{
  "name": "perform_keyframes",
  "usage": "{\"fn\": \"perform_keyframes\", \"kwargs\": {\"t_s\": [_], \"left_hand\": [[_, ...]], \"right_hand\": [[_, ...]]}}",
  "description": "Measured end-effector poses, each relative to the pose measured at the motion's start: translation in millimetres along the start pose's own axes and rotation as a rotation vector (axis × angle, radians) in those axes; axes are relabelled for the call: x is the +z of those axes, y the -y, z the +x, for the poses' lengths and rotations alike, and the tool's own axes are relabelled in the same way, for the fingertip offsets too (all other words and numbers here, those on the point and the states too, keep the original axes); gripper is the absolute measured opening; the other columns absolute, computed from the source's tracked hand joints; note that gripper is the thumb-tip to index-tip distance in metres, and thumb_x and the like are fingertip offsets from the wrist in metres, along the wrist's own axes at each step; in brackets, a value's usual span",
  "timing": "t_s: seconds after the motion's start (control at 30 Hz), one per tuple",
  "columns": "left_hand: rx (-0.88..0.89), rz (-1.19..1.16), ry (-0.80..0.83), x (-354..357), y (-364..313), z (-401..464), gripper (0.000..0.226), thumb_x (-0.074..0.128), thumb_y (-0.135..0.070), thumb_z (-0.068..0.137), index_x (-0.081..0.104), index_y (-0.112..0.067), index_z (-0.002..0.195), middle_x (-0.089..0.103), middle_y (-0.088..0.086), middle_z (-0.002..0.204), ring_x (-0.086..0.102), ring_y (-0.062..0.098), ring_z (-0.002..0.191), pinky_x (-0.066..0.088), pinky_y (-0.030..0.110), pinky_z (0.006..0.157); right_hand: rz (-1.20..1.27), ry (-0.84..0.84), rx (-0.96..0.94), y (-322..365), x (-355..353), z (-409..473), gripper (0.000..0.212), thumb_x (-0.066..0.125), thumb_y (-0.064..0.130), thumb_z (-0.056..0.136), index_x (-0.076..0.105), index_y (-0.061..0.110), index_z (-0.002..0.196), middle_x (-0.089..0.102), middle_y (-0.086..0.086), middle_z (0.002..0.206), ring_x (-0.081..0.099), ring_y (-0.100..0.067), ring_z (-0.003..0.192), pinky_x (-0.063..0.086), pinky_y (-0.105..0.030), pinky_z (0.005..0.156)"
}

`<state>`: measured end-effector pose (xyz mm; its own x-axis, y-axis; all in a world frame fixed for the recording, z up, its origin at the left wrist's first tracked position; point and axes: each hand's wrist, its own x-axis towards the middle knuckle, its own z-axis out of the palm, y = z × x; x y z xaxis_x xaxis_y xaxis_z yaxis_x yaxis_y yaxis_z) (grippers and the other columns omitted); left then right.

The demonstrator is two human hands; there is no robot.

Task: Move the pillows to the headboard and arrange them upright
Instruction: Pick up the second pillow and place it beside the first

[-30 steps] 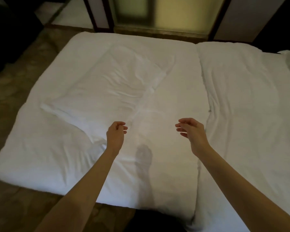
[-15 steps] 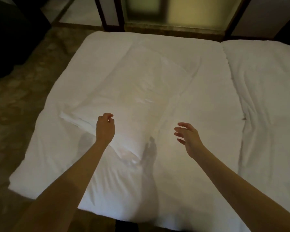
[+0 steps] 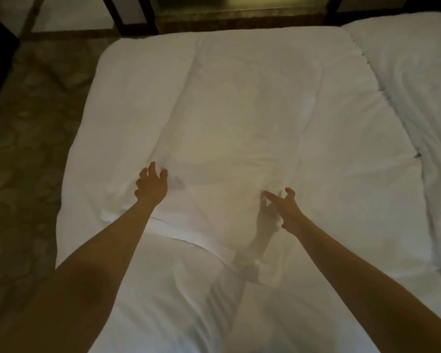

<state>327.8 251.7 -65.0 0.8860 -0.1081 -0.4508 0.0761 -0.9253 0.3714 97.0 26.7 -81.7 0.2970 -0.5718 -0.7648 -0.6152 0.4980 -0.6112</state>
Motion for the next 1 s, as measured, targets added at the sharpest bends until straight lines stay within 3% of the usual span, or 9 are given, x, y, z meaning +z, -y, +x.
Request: {"fn": "perform_keyframes", "kwargs": {"t_s": [0.2, 0.3, 0.4, 0.57, 0.7, 0.83, 1.0], "left_hand": [[-0.003, -0.017, 0.090, 1.6, 12.3, 44.4, 0.069, 0.031, -0.054, 0.096, 0.021, -0.009, 0.148, 0.030, 0.019, 0.153, 0.033, 0.039, 0.137, 0.025, 0.050, 0.111], [-0.008, -0.092, 0.182, 10.2, 18.1, 48.1, 0.077, 0.030, -0.060, 0.094, 0.019, -0.007, 0.149, 0.030, 0.020, 0.153, 0.033, 0.039, 0.138, 0.024, 0.049, 0.115], [-0.015, -0.066, 0.159, 22.4, 18.4, 43.2, 0.082, 0.028, -0.065, 0.091, 0.029, -0.003, 0.144, 0.041, 0.025, 0.145, 0.042, 0.042, 0.130, 0.030, 0.050, 0.111], [0.020, -0.025, 0.084, 20.8, 11.3, 35.3, 0.073, 0.030, -0.061, 0.093, 0.037, -0.001, 0.134, 0.050, 0.027, 0.134, 0.047, 0.043, 0.121, 0.033, 0.049, 0.105], [0.082, -0.057, 0.078, 12.2, -1.8, 17.4, 0.066, 0.033, -0.054, 0.096, 0.037, -0.002, 0.137, 0.049, 0.026, 0.137, 0.047, 0.043, 0.124, 0.032, 0.048, 0.107], [0.109, -0.172, 0.089, 15.8, -8.9, -34.2, 0.064, 0.036, -0.050, 0.096, 0.036, -0.007, 0.143, 0.044, 0.019, 0.146, 0.042, 0.038, 0.133, 0.031, 0.044, 0.109], [0.059, -0.286, 0.090, 42.1, -8.6, -100.5, 0.049, 0.038, -0.043, 0.096, 0.054, -0.008, 0.126, 0.060, 0.018, 0.128, 0.054, 0.037, 0.118, 0.041, 0.047, 0.102]], "right_hand": [[-0.045, -0.067, 0.130, -8.8, 22.5, 21.4, 0.101, 0.068, 0.060, 0.073, 0.012, 0.020, 0.147, 0.039, -0.015, 0.145, 0.044, -0.038, 0.128, 0.039, -0.055, 0.103], [-0.033, -0.096, 0.126, -13.8, 25.1, 28.4, 0.106, 0.070, 0.059, 0.071, 0.014, 0.011, 0.147, 0.042, -0.016, 0.145, 0.045, -0.036, 0.128, 0.038, -0.047, 0.107], [0.021, -0.088, 0.132, -16.9, 24.6, 30.1, 0.103, 0.074, 0.056, 0.069, 0.024, 0.004, 0.143, 0.046, -0.018, 0.142, 0.048, -0.037, 0.126, 0.040, -0.050, 0.106], [-0.042, -0.031, 0.075, -10.6, 17.3, 23.8, 0.093, 0.075, 0.057, 0.067, 0.045, -0.001, 0.134, 0.056, -0.020, 0.132, 0.056, -0.038, 0.118, 0.046, -0.050, 0.101], [-0.179, -0.151, -0.029, 3.2, -1.0, 11.0, 0.092, 0.072, 0.061, 0.068, 0.047, 0.001, 0.133, 0.058, -0.020, 0.131, 0.056, -0.037, 0.118, 0.046, -0.043, 0.098], [-0.291, -0.250, -0.143, 11.8, -51.1, -13.5, 0.086, 0.070, 0.060, 0.071, 0.052, -0.004, 0.126, 0.059, -0.024, 0.127, 0.056, -0.039, 0.115, 0.043, -0.036, 0.084], [-0.360, -0.264, -0.210, 7.9, -107.8, -38.2, 0.080, 0.066, 0.059, 0.075, 0.054, -0.002, 0.124, 0.060, -0.023, 0.125, 0.057, -0.040, 0.112, 0.046, -0.042, 0.087]]}}
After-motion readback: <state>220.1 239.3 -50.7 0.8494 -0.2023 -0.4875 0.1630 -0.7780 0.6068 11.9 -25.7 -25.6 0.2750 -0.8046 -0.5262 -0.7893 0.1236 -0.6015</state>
